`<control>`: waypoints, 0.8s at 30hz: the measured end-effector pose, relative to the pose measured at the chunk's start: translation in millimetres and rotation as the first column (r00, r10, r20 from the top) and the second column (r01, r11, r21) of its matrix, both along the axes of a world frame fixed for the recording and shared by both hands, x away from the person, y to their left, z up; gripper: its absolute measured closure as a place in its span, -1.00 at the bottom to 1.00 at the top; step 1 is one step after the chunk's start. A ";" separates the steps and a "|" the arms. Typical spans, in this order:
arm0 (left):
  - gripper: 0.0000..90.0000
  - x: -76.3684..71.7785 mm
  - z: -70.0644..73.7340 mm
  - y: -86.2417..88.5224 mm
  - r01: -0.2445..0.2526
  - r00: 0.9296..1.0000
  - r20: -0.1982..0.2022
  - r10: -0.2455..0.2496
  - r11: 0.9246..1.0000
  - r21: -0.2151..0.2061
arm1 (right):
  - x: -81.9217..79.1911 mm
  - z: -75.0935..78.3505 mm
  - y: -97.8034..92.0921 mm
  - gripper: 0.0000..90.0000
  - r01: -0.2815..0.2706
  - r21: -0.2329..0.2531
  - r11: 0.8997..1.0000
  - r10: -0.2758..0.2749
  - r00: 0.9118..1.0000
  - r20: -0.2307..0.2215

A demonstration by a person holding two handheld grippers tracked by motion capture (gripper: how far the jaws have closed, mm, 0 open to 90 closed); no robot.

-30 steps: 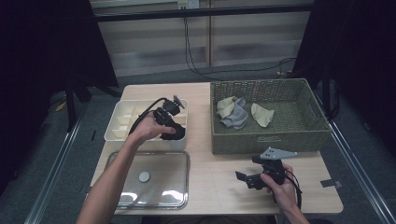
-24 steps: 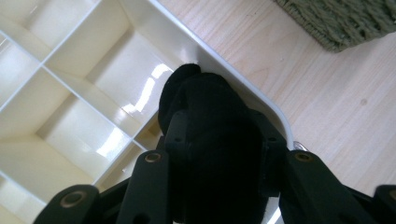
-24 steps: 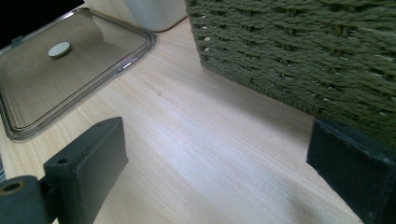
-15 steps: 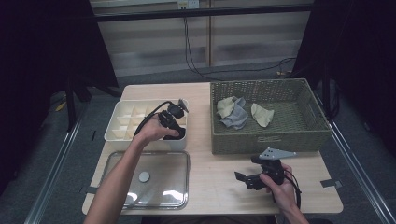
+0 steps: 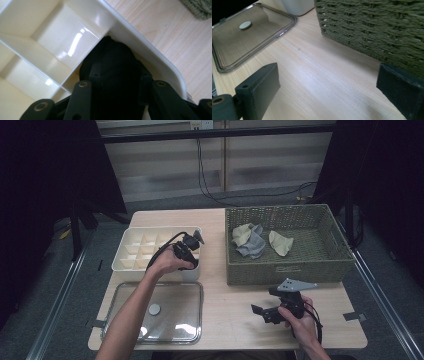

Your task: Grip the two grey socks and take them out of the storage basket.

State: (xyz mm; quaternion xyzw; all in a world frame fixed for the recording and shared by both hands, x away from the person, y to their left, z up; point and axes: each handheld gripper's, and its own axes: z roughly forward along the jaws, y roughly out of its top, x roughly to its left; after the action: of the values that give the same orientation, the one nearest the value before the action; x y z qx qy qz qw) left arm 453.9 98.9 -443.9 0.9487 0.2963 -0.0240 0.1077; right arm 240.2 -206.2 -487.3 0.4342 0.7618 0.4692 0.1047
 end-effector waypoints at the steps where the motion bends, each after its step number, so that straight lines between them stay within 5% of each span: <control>1: 0.45 -0.3 1.1 1.7 0.001 1.000 0.002 -0.001 1.000 -0.012 | 0.0 0.2 0.3 -0.90 -0.001 0.000 1.000 0.001 1.000 -0.002; 8: 0.15 -0.6 9.5 15.9 0.008 1.000 0.006 -0.008 0.996 -0.093 | 0.4 0.2 -0.8 -0.90 0.000 0.002 1.000 0.000 1.000 -0.003; 15: -0.01 -6.7 31.4 38.6 -0.004 0.999 0.033 0.010 0.981 -0.195 | 0.5 0.1 0.1 -0.90 -0.001 -0.001 1.000 0.001 1.000 -0.006; 19: 0.02 -10.8 35.1 44.5 0.008 0.998 0.055 0.002 0.982 -0.187 | 0.3 0.1 0.7 -0.90 0.000 0.000 1.000 0.000 1.000 -0.008; 24: 0.31 -10.4 23.2 48.7 0.005 0.999 0.041 0.004 0.971 -0.239 | 0.7 -0.1 1.1 -0.90 0.001 -0.002 1.000 -0.001 1.000 -0.006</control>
State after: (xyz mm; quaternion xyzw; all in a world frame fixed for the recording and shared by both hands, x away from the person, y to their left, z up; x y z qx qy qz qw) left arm 443.5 147.7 -420.7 0.9292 0.2888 -0.0401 0.2271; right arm 240.9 -205.1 -487.4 0.4359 0.7624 0.4669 0.1030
